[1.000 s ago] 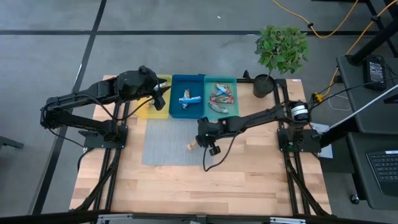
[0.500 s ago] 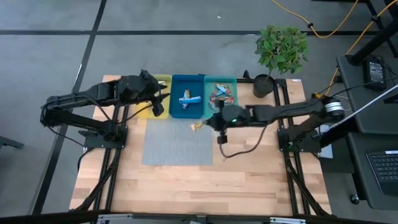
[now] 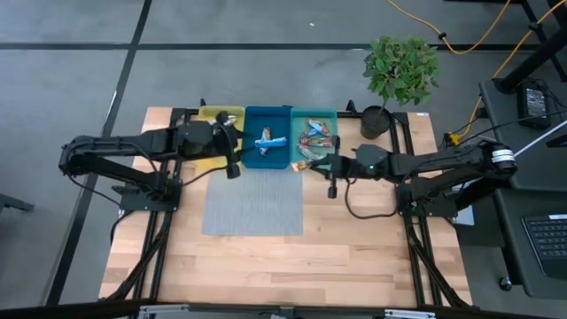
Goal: Pick and place Granola Bars by type
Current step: Put the orange granola bar into the yellow bin
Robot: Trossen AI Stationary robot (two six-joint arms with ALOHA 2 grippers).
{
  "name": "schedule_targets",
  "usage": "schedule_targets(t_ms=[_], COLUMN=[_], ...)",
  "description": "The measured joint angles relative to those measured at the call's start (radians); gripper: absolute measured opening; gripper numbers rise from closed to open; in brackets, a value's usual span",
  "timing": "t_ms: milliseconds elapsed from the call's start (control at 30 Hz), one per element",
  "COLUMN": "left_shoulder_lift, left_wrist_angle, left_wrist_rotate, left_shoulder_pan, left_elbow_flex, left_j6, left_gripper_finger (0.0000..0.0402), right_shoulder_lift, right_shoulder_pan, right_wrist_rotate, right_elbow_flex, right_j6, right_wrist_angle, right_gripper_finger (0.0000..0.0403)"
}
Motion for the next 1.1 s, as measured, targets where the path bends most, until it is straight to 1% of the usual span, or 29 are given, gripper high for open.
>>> schedule_targets(t_ms=[67,133,200,267,433,600,700,833,900,1033,1100], left_shoulder_lift=[0.021,0.047,0.082,0.111,0.162,0.187,0.194,0.201,0.201,0.207,0.208], left_wrist_angle=[0.053,0.070,0.092,0.115,0.209,0.283,0.341,0.411,0.432,0.462,0.486], left_wrist_rotate=[0.030,0.050,0.056,0.085,0.149,0.154,0.153,0.164,0.182,0.187,0.199], left_shoulder_pan=[0.000,0.000,-0.007,-0.014,-0.034,-0.058,-0.072,-0.089,-0.094,-0.107,-0.111], left_elbow_flex=[-0.014,-0.023,-0.025,-0.025,-0.025,-0.025,-0.025,-0.025,-0.025,-0.024,-0.024], left_j6=[0.023,0.054,0.085,0.107,0.123,0.134,0.147,0.148,0.148,0.148,0.148], left_gripper_finger=[0.0153,0.0158,0.0165,0.0175,0.0210,0.0243,0.0257,0.0266,0.0267,0.0265,0.0266], right_shoulder_lift=[-0.008,-0.011,-0.011,-0.010,-0.010,-0.010,-0.010,-0.010,-0.010,-0.010,-0.008], right_shoulder_pan=[-0.001,-0.001,-0.005,-0.011,-0.038,-0.051,-0.059,-0.067,-0.072,-0.078,-0.078], right_wrist_rotate=[-0.011,-0.030,-0.041,-0.049,-0.091,-0.098,-0.144,-0.183,-0.198,-0.200,-0.200], right_elbow_flex=[-0.024,-0.040,-0.056,-0.068,-0.070,-0.070,-0.070,-0.070,-0.070,-0.070,-0.070], right_j6=[0.000,0.001,0.001,0.002,0.018,0.030,0.031,0.032,0.033,0.034,0.034], right_wrist_angle=[0.056,0.107,0.155,0.185,0.190,0.204,0.220,0.261,0.273,0.292,0.304], right_gripper_finger=[0.0036,0.0040,0.0038,0.0032,0.0026,0.0040,0.0034,0.0023,0.0026,0.0038,0.0037])
